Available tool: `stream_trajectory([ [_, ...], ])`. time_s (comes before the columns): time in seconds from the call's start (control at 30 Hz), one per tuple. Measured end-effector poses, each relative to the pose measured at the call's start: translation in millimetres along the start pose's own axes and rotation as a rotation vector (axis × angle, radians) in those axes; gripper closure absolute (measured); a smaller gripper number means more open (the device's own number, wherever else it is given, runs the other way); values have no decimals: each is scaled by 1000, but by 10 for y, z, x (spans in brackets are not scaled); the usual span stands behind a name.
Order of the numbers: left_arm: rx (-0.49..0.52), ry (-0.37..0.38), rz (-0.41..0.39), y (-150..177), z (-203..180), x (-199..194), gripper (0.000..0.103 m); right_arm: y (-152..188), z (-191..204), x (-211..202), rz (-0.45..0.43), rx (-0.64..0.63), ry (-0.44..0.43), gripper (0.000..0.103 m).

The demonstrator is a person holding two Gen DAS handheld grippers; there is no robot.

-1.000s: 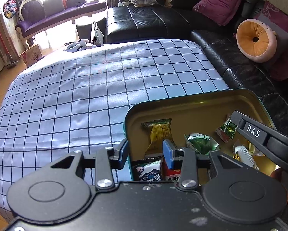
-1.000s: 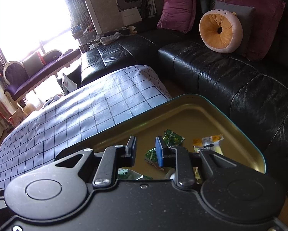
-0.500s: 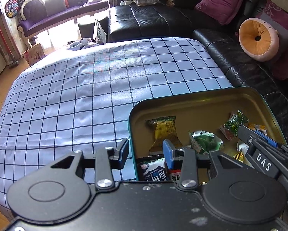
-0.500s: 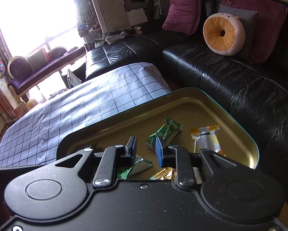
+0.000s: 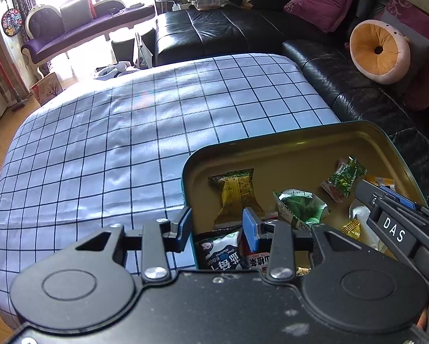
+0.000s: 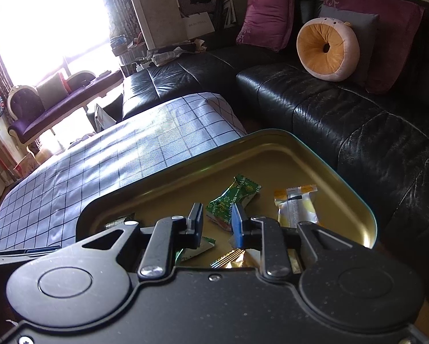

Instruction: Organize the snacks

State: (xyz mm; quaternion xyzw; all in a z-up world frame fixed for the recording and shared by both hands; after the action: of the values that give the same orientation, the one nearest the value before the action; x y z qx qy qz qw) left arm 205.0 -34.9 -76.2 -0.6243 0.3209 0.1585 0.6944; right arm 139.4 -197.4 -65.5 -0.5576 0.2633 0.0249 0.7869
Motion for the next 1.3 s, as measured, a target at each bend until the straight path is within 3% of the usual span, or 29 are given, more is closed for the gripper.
stream_trajectory([
  [1.3,8,22,-1,10,-27,-6,63,44,20,23,21,-14,4,69],
])
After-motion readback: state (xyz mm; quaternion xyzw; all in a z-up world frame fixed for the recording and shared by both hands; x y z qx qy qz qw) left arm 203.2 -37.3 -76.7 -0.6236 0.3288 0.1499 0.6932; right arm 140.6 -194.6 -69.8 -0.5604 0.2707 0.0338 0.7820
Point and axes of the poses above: each gripper's, at about its wrist camera, not at the fingertips, and x roughly the way its jaws point, z to its left, y to its underside, the point moved 8 cm from there along x, roughly the way its jaws point, and after that the axes turned 14 degrees about -z, right-handed, at the moved point
